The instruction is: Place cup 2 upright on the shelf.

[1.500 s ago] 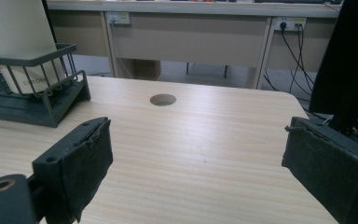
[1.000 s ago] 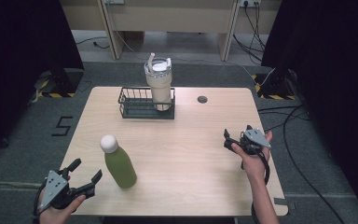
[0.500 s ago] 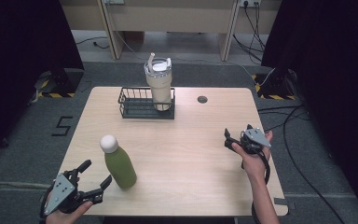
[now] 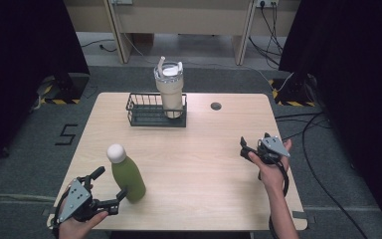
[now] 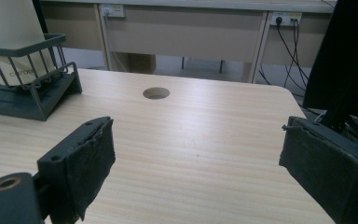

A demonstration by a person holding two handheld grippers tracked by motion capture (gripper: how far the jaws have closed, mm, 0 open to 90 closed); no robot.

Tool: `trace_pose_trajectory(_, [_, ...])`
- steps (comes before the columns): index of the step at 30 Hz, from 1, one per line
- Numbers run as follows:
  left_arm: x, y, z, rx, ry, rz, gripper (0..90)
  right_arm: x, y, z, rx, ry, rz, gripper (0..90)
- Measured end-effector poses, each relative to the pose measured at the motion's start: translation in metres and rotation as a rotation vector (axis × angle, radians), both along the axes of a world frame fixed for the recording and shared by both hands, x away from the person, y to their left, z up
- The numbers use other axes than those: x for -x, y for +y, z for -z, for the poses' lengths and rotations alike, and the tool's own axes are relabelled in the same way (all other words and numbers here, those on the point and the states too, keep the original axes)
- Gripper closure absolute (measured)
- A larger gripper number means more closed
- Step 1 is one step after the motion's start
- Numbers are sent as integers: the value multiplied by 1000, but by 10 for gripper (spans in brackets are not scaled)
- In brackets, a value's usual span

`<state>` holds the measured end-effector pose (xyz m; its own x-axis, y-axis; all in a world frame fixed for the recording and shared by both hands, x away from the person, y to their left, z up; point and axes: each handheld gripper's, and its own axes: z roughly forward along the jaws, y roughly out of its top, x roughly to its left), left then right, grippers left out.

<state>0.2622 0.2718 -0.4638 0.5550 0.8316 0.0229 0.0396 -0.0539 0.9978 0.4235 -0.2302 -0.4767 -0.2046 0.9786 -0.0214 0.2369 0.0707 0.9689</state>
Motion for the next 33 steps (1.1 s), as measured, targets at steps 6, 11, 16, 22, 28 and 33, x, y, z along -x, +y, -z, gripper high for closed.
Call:
trace_pose_trajectory(6, [-7,-5,-1,8,-1,2,0,0,-1,1,4,3,1,99])
trace_pose_trajectory(11, [-14,-8,-1,17,6,6,0,0,-1,1,2,6,2,101])
trace_pose_trajectory(16, [-21,-12,1,22,15,16,0,-1,-1,3,4,13,3,104])
trace_pose_trajectory(22, [-28,-15,3,23,23,16,4,-2,0,3,3,13,3,106])
trace_pose_trajectory(28, [-33,-18,5,28,26,18,26,-2,0,6,7,20,2,107])
trace_pose_trajectory(33, [-32,-18,5,40,15,30,142,-3,-1,6,6,20,5,108])
